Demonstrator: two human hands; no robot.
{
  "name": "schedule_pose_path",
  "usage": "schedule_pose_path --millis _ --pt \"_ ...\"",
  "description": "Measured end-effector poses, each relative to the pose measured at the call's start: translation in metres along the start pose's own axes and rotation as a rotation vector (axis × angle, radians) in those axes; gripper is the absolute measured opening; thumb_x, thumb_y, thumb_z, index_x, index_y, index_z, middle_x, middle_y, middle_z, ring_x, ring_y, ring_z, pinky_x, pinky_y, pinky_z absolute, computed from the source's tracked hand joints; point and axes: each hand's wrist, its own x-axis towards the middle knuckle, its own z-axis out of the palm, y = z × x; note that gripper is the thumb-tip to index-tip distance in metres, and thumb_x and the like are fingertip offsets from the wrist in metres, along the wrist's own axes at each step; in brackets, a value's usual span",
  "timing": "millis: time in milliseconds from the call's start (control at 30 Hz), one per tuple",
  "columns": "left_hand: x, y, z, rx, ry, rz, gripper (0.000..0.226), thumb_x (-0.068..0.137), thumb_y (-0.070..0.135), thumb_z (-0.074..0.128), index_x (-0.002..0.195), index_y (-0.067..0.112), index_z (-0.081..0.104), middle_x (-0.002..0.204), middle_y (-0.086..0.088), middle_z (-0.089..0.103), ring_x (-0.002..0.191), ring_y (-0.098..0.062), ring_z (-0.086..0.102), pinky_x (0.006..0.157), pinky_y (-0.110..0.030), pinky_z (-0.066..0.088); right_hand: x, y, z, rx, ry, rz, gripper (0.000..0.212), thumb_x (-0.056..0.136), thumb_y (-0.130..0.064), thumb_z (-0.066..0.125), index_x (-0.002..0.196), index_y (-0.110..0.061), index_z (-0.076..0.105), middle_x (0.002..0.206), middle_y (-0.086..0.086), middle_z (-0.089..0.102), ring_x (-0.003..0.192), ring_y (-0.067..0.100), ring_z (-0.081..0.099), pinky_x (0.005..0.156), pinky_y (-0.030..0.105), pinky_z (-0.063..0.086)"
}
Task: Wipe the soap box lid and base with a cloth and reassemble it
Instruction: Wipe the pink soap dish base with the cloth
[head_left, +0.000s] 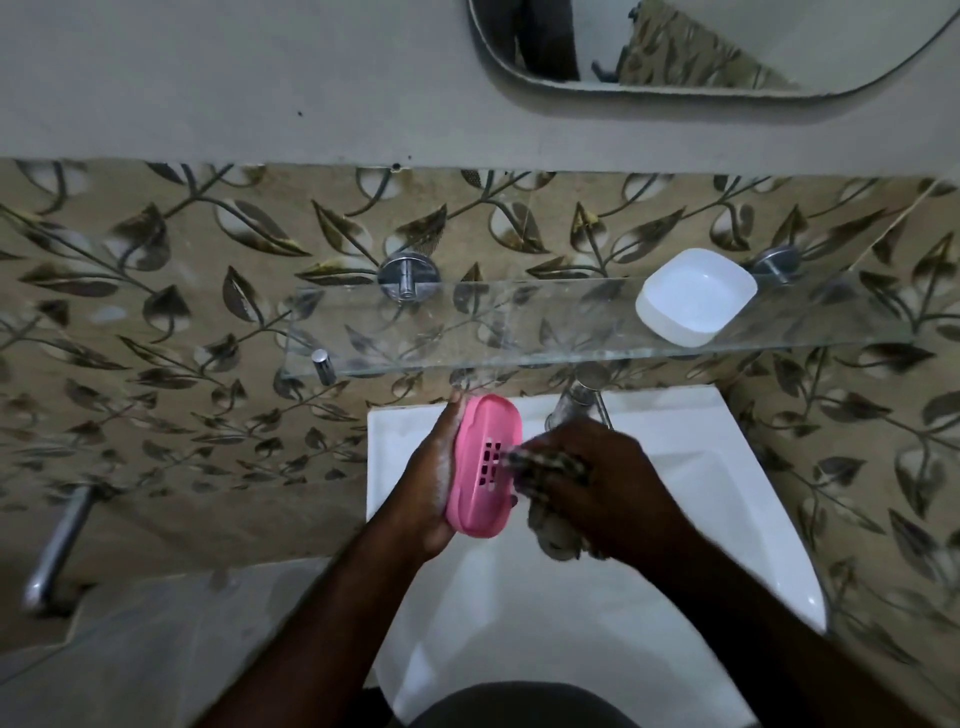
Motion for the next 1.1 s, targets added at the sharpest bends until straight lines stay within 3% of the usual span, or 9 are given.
schedule_pose_path --millis 100,167,267,467,633,733,867,967,1100 --pt "-0.002 -0.001 0.005 0.153 -0.040 -0.046 0.064 0.089 0.066 0.040 0.120 0.016 0.064 0.101 -0.017 0.070 0.091 -0.032 0.065 0.081 -0.047 0.049 0.016 -0.008 -0.010 0.010 0.145 0.061 0.021 0.078 -0.024 0.079 0.094 -0.032 0.068 0.089 -0.013 0.065 0.084 0.000 0.062 0.076 0.015 0.047" --pt "-0.005 0.001 0.009 0.203 -0.070 -0.047 0.060 0.090 0.063 0.042 0.116 0.015 0.065 0.094 -0.015 0.070 0.085 -0.030 0.065 0.079 -0.046 0.049 0.024 -0.011 -0.012 -0.009 0.020 0.065 0.042 0.077 -0.024 0.080 0.115 -0.031 0.063 0.111 -0.013 0.061 0.099 -0.001 0.058 0.086 0.013 0.044" --pt "-0.009 0.007 0.009 0.250 -0.104 0.007 0.068 0.084 0.062 0.052 0.118 0.005 0.061 0.092 -0.016 0.066 0.078 -0.029 0.061 0.078 -0.044 0.048 0.028 -0.004 -0.007 0.093 -0.209 0.116 0.064 0.080 -0.021 0.078 0.136 -0.030 0.050 0.129 -0.011 0.059 0.113 0.002 0.059 0.099 0.025 0.047" --pt "-0.017 0.019 0.013 0.304 -0.189 0.131 0.055 0.078 0.052 0.060 0.106 0.006 0.068 0.092 -0.018 0.068 0.077 -0.029 0.061 0.075 -0.042 0.048 0.028 0.007 -0.002 0.470 -0.119 0.259 0.036 0.084 -0.007 0.073 0.118 -0.017 0.064 0.109 0.000 0.072 0.101 0.014 0.069 0.091 0.033 0.055" --pt "-0.014 0.010 0.019 0.227 -0.084 0.366 0.039 0.071 0.031 0.076 0.104 0.012 0.073 0.096 -0.028 0.069 0.082 -0.037 0.063 0.077 -0.053 0.050 0.032 0.015 -0.008 0.698 0.035 0.364 0.031 0.084 0.000 0.069 0.113 -0.013 0.067 0.104 0.010 0.074 0.094 0.021 0.071 0.084 0.036 0.057" --pt "-0.010 -0.002 0.024 0.364 0.033 0.387 0.032 0.070 0.027 0.077 0.101 0.019 0.073 0.084 -0.022 0.073 0.070 -0.031 0.064 0.062 -0.035 0.049 0.029 0.021 -0.009 0.718 0.057 0.416 0.036 0.082 0.000 0.071 0.116 -0.011 0.065 0.107 0.014 0.073 0.098 0.027 0.070 0.087 0.041 0.058" --pt "-0.005 -0.004 0.024 0.576 0.222 0.477 0.008 0.076 0.032 0.075 0.080 0.026 0.073 0.066 -0.018 0.065 0.057 -0.016 0.052 0.055 -0.030 0.039 0.023 0.030 -0.004 0.732 0.079 0.562 0.060 0.068 -0.016 0.086 0.121 -0.007 0.058 0.108 0.017 0.071 0.096 0.034 0.071 0.089 0.051 0.055" --pt "-0.009 -0.001 0.022 0.930 0.286 0.625 0.006 0.086 0.017 0.068 0.084 0.020 0.073 0.058 0.008 0.055 0.048 -0.003 0.044 0.049 -0.017 0.034 0.018 0.031 -0.011 0.973 0.068 0.674 0.026 0.082 -0.005 0.069 0.104 0.007 0.065 0.094 0.027 0.070 0.076 0.036 0.070 0.076 0.047 0.057" --pt "-0.013 -0.003 0.023 1.147 0.215 0.733 0.012 0.087 0.017 0.064 0.076 0.016 0.068 0.056 0.013 0.051 0.052 0.005 0.049 0.049 -0.011 0.030 0.019 0.021 -0.021 1.109 0.252 0.606 0.023 0.082 -0.005 0.062 0.104 0.002 0.068 0.091 0.022 0.073 0.072 0.030 0.071 0.067 0.039 0.059"
